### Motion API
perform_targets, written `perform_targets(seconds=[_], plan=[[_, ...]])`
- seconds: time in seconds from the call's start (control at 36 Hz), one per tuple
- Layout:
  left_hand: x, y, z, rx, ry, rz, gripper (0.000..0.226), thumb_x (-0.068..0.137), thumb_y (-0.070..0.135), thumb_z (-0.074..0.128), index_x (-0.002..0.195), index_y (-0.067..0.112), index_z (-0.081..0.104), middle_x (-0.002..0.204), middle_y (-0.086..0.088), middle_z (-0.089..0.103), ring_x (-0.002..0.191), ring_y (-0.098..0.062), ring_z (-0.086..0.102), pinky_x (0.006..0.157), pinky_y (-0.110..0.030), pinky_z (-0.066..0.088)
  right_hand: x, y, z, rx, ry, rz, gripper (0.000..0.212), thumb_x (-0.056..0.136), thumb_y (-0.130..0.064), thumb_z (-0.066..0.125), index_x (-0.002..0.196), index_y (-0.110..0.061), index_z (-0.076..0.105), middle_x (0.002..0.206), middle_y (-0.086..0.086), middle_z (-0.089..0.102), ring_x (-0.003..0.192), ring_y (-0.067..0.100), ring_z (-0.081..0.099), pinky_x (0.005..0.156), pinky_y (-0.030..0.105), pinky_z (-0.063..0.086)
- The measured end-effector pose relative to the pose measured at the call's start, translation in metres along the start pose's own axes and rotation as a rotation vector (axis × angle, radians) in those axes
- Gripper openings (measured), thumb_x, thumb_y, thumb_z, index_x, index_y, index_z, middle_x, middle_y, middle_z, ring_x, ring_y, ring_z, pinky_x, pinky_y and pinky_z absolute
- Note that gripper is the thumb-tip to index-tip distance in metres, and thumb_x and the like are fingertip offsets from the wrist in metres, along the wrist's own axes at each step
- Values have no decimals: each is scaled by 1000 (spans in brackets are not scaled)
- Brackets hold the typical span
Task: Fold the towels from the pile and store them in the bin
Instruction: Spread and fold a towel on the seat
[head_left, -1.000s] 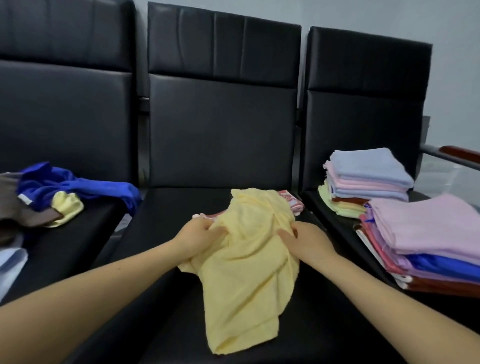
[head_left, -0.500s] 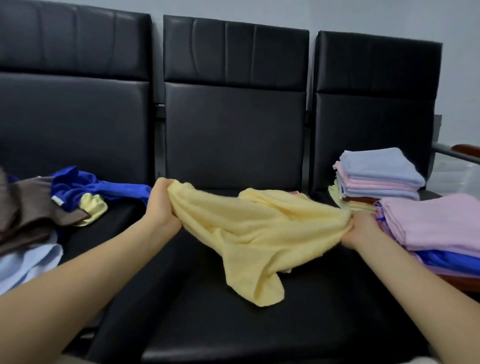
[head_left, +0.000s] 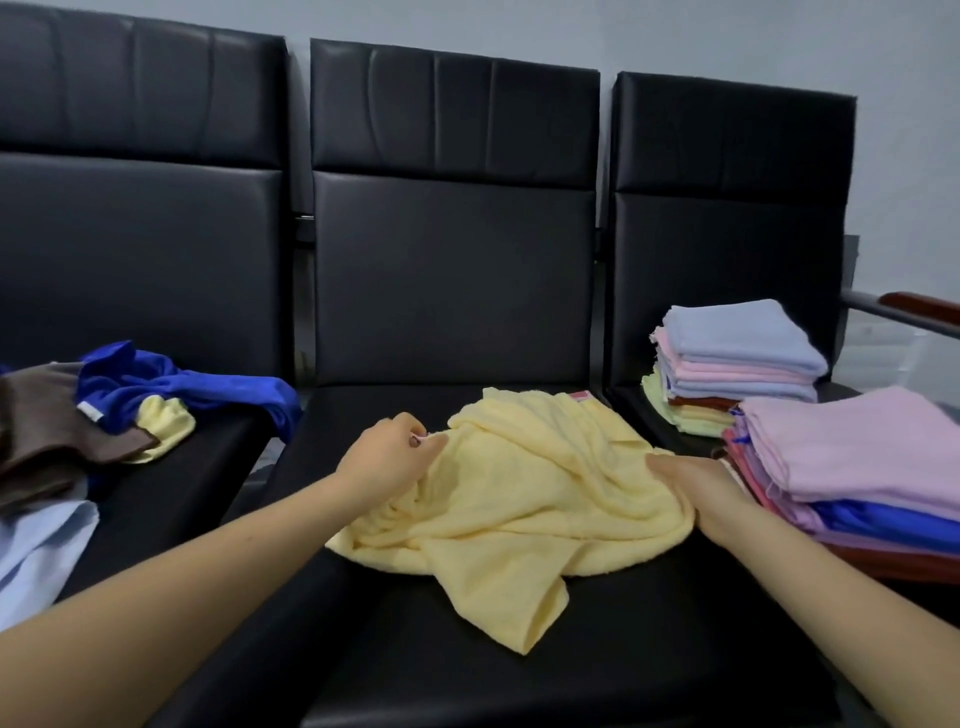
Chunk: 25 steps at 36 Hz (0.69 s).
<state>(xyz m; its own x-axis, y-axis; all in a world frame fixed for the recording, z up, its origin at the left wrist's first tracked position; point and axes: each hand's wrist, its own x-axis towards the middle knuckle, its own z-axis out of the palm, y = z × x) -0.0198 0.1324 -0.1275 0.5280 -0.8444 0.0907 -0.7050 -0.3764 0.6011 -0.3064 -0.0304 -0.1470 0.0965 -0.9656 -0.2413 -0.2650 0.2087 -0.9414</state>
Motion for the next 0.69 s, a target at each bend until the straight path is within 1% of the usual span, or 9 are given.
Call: perform_targets(seconds=[0.06, 0.17, 0.25, 0.33, 0.39, 0.47, 0.56, 0.61, 0.69], plan=[[8, 7, 7, -36, -49, -29, 41, 93, 53, 48, 114, 19, 53, 95, 9, 59, 89, -13, 61, 80, -35, 54, 4, 0, 2, 39, 18, 7, 37, 89, -18, 69, 119, 4, 62, 103, 14, 66, 100, 29, 62, 92, 37, 49], [23, 10, 23, -99, -127, -83, 38, 91, 48, 56, 95, 11, 63, 89, 10, 62, 80, -12, 59, 76, -30, 51, 6, -3, 8, 59, -18, 55, 38, 86, -17, 74, 113, 7, 63, 96, 16, 68, 95, 30, 65, 91, 39, 51], [29, 12, 23, -306, -77, -68, 33, 93, 42, 58, 84, 11, 65, 77, 2, 58, 71, -13, 55, 64, -27, 45, 8, -9, 12, 67, -64, 67, 37, 89, -13, 70, 120, 5, 62, 107, 20, 68, 100, 34, 65, 97, 44, 50], [32, 17, 5, -590, 91, -63, 33, 96, 35, 55, 70, 14, 53, 68, -2, 46, 63, -16, 45, 56, -27, 36, 8, -18, 20, 159, -66, 23, 39, 94, -12, 63, 130, 1, 57, 115, 17, 65, 105, 32, 62, 101, 42, 47], [33, 18, -12, -726, 199, -125, 33, 97, 35, 53, 70, 14, 54, 68, -3, 46, 61, -16, 44, 55, -28, 36, 5, -24, 26, 233, -51, 7, 38, 96, -13, 59, 129, 5, 57, 117, 21, 64, 110, 36, 61, 104, 43, 45], [30, 12, -33, -860, 227, -271, 25, 97, 37, 54, 82, 18, 61, 76, -3, 56, 68, -18, 53, 61, -30, 43, 1, -31, 32, 369, -29, 16, 34, 96, -21, 58, 120, 4, 62, 131, 24, 58, 121, 39, 56, 108, 48, 41], [24, -6, -47, -748, 239, -281, 29, 97, 41, 51, 97, 15, 66, 92, -2, 61, 83, -19, 57, 71, -32, 45, 2, -37, 31, 539, -57, -25, 14, 97, -22, 54, 96, -10, 61, 131, 20, 59, 116, 34, 59, 104, 44, 46], [18, -19, -57, -593, 204, -221, 38, 95, 49, 51, 94, 16, 70, 103, -2, 65, 98, -22, 59, 83, -35, 47, -5, -45, 28, 760, -140, -2, 11, 97, -16, 48, 101, -12, 58, 120, 15, 61, 106, 28, 59, 93, 38, 49], [6, -31, -61, -414, 77, -196, 47, 87, 61, 55, 95, 19, 74, 106, 1, 68, 102, -20, 61, 95, -37, 48, -9, -47, 20, 868, -204, 13, 24, 99, -9, 36, 80, -14, 49, 74, 7, 62, 72, 17, 60, 61, 26, 50]])
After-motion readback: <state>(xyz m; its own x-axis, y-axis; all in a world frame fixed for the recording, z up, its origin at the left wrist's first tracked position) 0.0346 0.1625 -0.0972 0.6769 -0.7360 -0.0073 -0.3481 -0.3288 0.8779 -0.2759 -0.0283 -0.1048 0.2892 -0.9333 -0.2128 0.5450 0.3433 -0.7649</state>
